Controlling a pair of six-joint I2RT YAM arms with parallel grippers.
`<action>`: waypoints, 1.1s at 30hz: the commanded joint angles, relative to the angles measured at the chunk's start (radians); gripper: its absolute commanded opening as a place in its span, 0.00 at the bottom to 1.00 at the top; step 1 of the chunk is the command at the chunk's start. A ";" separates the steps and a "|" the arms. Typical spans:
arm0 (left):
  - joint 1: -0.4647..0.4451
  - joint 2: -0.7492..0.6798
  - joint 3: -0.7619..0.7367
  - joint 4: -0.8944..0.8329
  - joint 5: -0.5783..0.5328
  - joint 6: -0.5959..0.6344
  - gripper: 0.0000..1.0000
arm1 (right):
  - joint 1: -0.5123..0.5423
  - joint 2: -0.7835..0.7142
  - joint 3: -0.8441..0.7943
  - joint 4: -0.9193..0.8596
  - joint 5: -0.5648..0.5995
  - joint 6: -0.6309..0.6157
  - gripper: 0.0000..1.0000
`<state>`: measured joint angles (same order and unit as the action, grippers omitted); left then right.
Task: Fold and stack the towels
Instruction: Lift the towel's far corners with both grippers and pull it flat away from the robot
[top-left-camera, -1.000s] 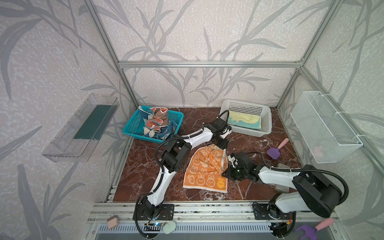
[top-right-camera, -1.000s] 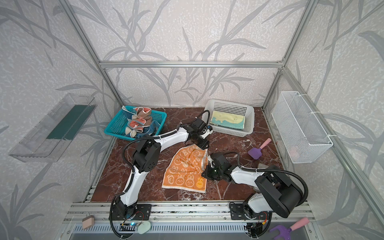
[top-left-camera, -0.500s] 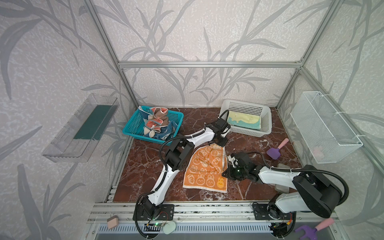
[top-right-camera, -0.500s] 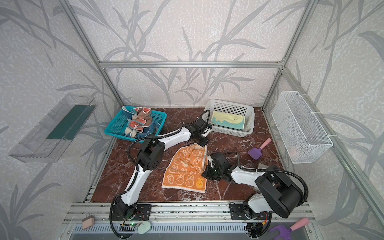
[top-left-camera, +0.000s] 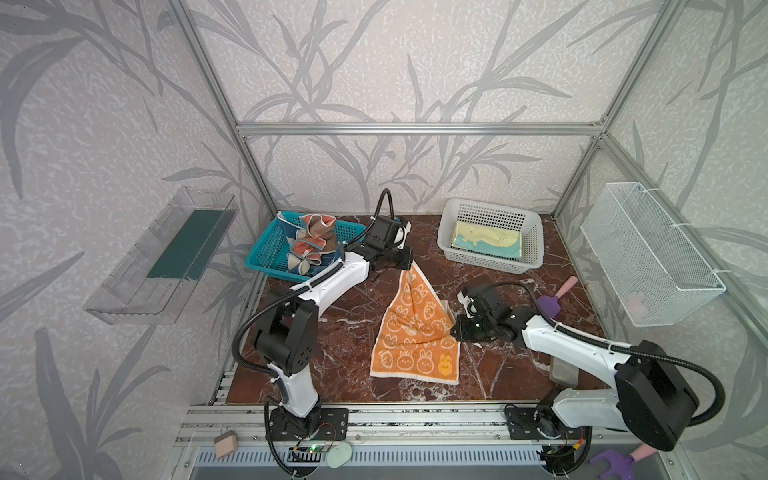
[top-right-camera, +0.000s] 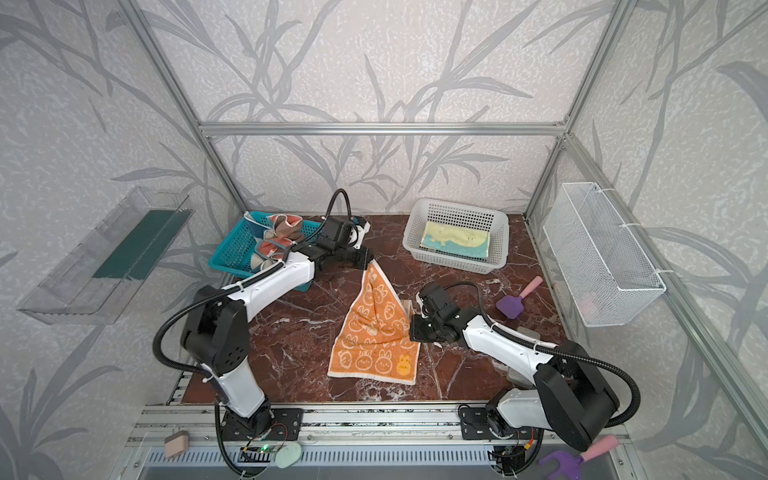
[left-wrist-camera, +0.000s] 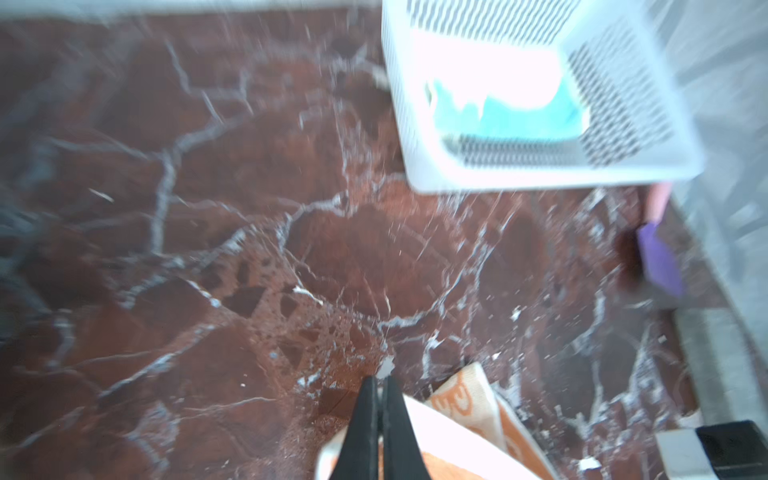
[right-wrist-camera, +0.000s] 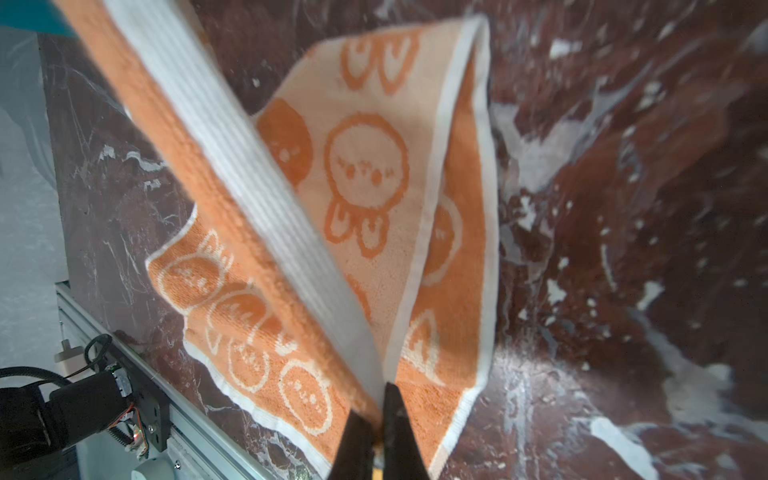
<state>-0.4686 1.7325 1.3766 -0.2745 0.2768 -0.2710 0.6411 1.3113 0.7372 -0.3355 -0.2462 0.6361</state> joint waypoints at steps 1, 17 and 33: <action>0.033 -0.072 -0.019 0.106 0.030 -0.056 0.00 | -0.005 -0.045 0.102 -0.172 0.129 -0.143 0.00; 0.140 -0.032 0.116 0.082 0.085 -0.070 0.00 | -0.158 0.321 0.647 -0.314 0.221 -0.528 0.00; 0.210 -0.054 0.057 0.080 0.115 -0.086 0.00 | -0.230 0.475 0.943 -0.404 0.171 -0.628 0.00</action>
<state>-0.2634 1.7107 1.4620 -0.1921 0.3706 -0.3450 0.4129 1.7733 1.6592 -0.6868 -0.0540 0.0315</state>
